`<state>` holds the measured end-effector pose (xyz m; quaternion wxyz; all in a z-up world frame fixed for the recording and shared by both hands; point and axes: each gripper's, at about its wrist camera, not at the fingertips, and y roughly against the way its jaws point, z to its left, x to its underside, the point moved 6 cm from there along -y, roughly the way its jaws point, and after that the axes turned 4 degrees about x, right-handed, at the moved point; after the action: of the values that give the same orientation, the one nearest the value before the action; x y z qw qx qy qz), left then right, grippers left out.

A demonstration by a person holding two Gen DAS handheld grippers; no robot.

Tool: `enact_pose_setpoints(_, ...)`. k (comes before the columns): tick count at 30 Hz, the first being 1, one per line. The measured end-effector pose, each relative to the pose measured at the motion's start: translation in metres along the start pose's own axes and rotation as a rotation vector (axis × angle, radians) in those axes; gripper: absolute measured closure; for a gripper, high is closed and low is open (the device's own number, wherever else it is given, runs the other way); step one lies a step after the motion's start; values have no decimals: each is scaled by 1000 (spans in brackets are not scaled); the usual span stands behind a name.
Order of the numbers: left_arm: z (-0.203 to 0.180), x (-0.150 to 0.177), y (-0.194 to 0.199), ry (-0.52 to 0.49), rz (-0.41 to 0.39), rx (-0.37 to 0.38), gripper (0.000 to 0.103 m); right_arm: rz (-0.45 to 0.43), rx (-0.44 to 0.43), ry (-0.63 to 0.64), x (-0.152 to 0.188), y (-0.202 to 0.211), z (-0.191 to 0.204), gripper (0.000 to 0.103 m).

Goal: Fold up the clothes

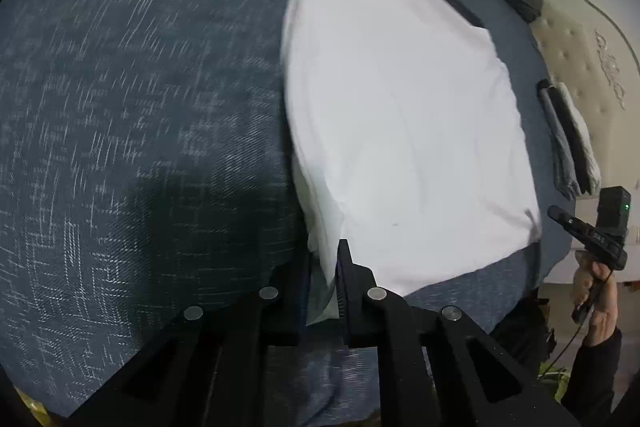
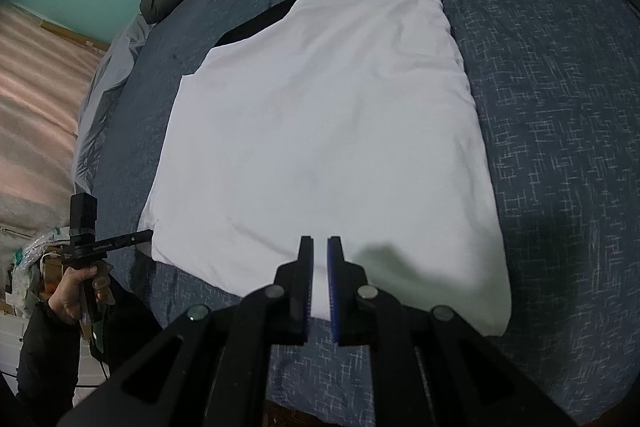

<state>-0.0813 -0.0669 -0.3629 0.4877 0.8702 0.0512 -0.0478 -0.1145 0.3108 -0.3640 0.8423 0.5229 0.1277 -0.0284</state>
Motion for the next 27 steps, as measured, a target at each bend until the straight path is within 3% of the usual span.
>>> enact_pose_setpoints(6,-54,-21,18,-68,-43,41,92,-16,4,-20,-3,7,-13,97)
enact_pose_setpoints(14,-144,-50,-4,-195,-20,80,92,-48,10,-76,-7,25,-51,97)
enact_pose_setpoints(23,-294,-57,-75,-384,59,118,92,-85,-1,-121,-4,54,-91,97)
enact_pose_setpoints(27,-353,-34,-133,-477,157,144,95,-102,-7,-138,-4,67,-106,97)
